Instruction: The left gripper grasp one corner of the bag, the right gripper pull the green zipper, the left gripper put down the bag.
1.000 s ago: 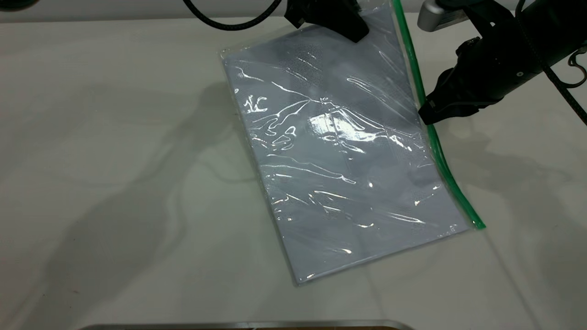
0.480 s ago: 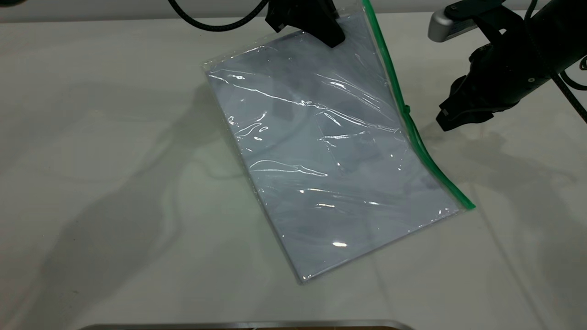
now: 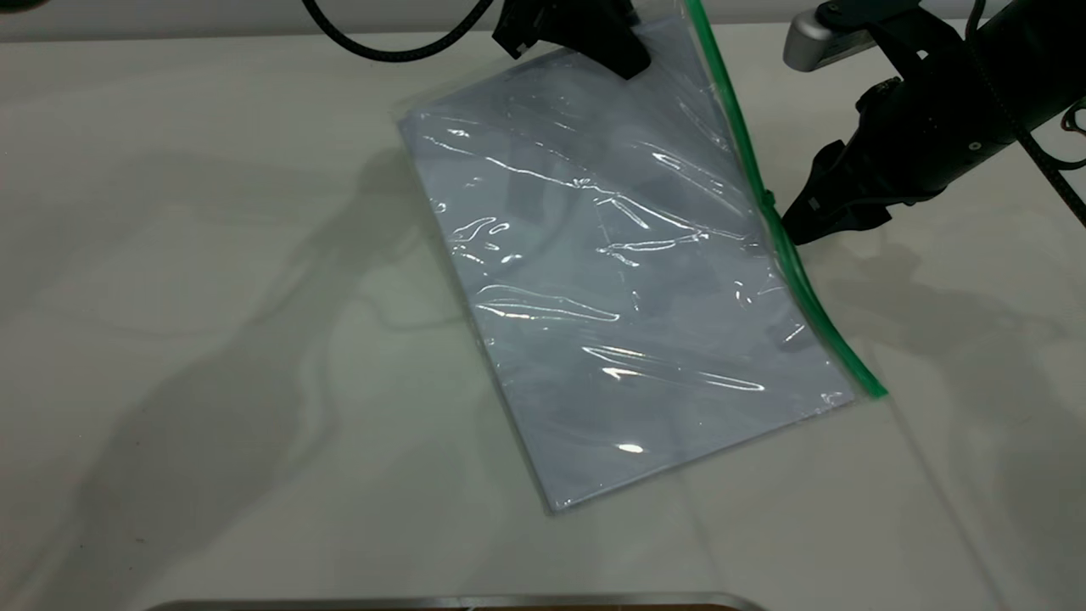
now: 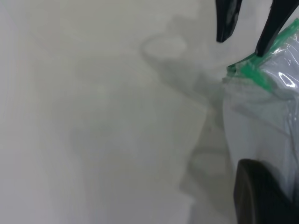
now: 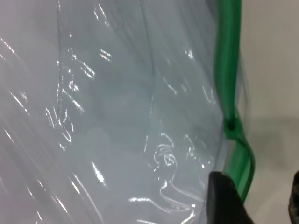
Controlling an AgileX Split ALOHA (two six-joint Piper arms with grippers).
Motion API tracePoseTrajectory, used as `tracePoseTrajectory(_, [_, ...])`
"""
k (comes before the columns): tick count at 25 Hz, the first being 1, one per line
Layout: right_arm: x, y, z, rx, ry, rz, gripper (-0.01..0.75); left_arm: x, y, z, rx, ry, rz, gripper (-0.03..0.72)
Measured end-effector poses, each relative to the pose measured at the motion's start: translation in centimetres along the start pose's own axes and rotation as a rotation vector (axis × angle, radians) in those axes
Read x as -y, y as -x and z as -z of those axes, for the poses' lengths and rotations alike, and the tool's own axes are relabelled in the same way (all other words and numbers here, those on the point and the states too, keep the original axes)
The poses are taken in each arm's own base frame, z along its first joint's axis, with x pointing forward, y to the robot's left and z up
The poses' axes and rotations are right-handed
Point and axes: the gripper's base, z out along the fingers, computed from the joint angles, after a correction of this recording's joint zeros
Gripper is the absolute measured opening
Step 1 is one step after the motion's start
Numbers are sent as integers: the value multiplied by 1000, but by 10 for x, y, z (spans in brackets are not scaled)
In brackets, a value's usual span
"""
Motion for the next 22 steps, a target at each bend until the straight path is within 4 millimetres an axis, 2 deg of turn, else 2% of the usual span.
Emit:
tracePoseTrajectory(6, [0,1,0,6,-1,-7,383,0,1,0,7,1,-16,53])
tracePoseTrajectory(12, [2,1,1,5,-24,-8,383,0,1,0,5,2,89,84])
tracePoseTrajectory(15, [2,8,10,31,-37,0,383,-1,1,0,4,6,168,183])
tracePoseTrajectory(22, [1,38,55,161,-85,-1,383,-7,4,7,-27,75,287,550])
